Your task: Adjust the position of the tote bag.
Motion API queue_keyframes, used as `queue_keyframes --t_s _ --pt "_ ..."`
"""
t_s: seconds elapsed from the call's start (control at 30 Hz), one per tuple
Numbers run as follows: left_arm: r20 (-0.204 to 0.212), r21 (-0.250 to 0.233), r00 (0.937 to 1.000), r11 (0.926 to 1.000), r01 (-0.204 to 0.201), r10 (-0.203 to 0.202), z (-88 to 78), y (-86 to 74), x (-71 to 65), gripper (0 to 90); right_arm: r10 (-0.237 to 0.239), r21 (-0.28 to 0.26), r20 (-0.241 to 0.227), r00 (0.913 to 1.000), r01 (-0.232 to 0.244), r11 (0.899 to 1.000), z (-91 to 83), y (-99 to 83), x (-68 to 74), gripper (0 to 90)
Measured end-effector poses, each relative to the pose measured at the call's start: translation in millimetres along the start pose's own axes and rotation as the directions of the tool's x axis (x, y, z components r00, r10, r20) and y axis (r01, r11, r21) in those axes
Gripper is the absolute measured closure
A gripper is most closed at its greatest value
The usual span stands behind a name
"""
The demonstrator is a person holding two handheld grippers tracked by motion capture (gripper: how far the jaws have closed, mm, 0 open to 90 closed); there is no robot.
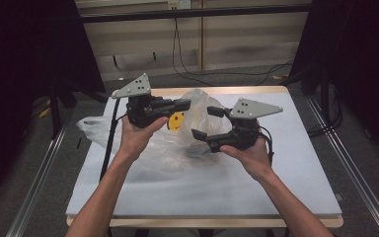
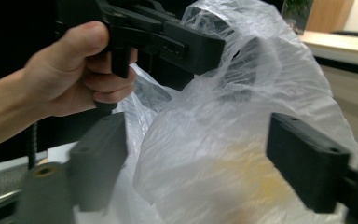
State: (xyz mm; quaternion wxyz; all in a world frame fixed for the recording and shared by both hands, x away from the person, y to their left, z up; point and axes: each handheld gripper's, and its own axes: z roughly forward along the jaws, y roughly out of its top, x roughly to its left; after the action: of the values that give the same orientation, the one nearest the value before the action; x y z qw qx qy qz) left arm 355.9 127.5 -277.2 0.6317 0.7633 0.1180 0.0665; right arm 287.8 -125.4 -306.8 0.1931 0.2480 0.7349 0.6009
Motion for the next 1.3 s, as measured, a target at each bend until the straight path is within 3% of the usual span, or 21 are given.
queue_keyframes --t_s 0.23,0.3,0.37,0.4,0.5,0.53,0.57,0.63,0.7,1.03,1.1,1.3 --pt "0.041 -0.013 0.999 0.9997 -0.019 0.019 11.6 9.6 -10.0 88.8 -0.02 0.031 0.02 0.9996 0.019 0.999 15.4 4.5 -3.2 18.7" --pt "0.062 -0.02 0.9979 0.9997 -0.015 0.017 13.6 11.2 -12.1 88.8 -0.034 0.039 0.027 0.9991 0.033 0.999 17.7 2.7 -4.4 30.4" --pt "0.067 -0.019 0.9976 0.9997 -0.013 0.014 14.8 10.9 -13.0 88.6 -0.015 0.042 0.017 0.9997 0.015 0.999 19.3 0.2 -8.6 51.4" --pt "0.068 -0.023 0.9976 0.9997 -0.013 0.015 15.5 10.3 -13.1 88.6 -0.015 0.042 0.017 0.9997 0.015 0.999 19.3 0.2 -8.6 51.4" --pt "0.061 -0.022 0.9981 0.9997 -0.01 0.011 13.6 7.7 -11.5 87.0 0.001 0.029 0.007 1.0 -0.002 1.0 18.4 -2.1 -14.5 76.0" --pt "0.054 -0.027 0.9985 0.9996 -0.006 0.008 12.3 6.5 -11.0 83.9 0.007 0.023 0.003 1.0 -0.007 1.0 17.6 -2.9 -16.1 79.5" --pt "0.047 -0.029 0.9989 0.9996 -0.003 0.005 10.6 5.6 -10.1 83.9 0.007 0.023 0.003 1.0 -0.007 1.0 17.6 -2.9 -16.1 79.5" --pt "0.024 -0.028 0.9997 0.9996 0.004 -0.003 6.7 3.6 -8.8 74.4 0.022 0.01 -0.001 0.9998 -0.022 1.0 14.2 -4.7 -20.1 84.5" --pt "0.0 -0.028 1.0 0.9996 0.008 -0.008 0.7 0.3 -8.1 72.9 0.024 0.006 -0.003 0.9997 -0.024 1.0 12.8 -5.0 -21.1 85.3" --pt "-0.052 -0.037 0.9981 0.9988 0.031 -0.033 -32.5 -30.2 -10.1 54.4 0.023 -0.01 -0.021 0.9995 -0.023 1.0 2.8 -10.1 -26.9 86.4" --pt "-0.063 -0.021 0.9979 0.9997 0.012 -0.013 -37.2 -37.0 -13.6 54.0 0.031 -0.02 -0.02 0.9993 -0.032 0.999 -1.3 -11.4 -28.9 86.5" --pt "-0.082 -0.026 0.9966 0.9996 0.007 -0.009 -51.9 -51.7 -19.1 55.0 0.051 -0.057 -0.011 0.9986 -0.052 0.997 -14.7 -16.0 -35.7 86.6"
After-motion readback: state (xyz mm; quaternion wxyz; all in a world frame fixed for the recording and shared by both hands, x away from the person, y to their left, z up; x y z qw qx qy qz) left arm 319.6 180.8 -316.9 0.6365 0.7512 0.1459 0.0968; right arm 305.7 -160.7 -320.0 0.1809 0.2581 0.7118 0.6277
